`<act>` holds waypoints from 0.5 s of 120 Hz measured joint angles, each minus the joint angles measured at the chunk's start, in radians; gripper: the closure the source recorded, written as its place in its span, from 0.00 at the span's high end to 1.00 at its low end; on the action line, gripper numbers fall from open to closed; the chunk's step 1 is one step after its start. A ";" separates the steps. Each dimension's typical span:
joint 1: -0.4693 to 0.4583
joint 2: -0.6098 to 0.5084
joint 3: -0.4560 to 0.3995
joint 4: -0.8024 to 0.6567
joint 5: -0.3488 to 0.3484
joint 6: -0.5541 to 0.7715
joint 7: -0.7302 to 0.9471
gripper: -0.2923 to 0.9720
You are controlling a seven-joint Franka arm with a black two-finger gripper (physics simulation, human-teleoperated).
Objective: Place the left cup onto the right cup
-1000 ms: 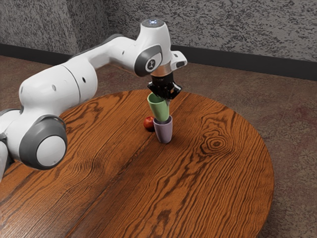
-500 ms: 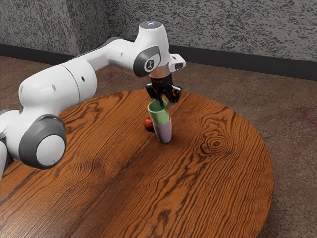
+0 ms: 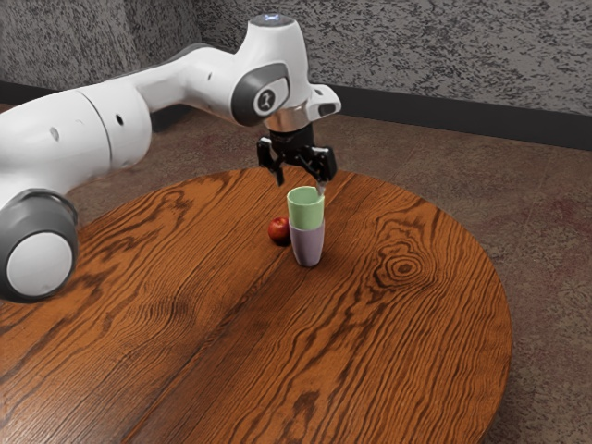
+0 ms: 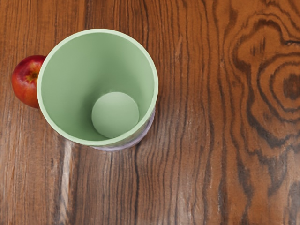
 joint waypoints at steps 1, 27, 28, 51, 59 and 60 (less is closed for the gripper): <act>-0.002 -0.010 0.000 -0.010 0.001 0.000 0.000 0.74; -0.013 -0.206 0.022 -0.216 0.014 -0.012 0.050 0.76; -0.013 -0.212 0.023 -0.221 0.014 -0.014 0.053 0.76; -0.008 -0.358 0.028 -0.379 0.016 -0.041 0.111 0.76; -0.006 -0.401 0.028 -0.421 0.016 -0.047 0.128 0.77; -0.006 -0.406 0.028 -0.426 0.016 -0.048 0.130 0.77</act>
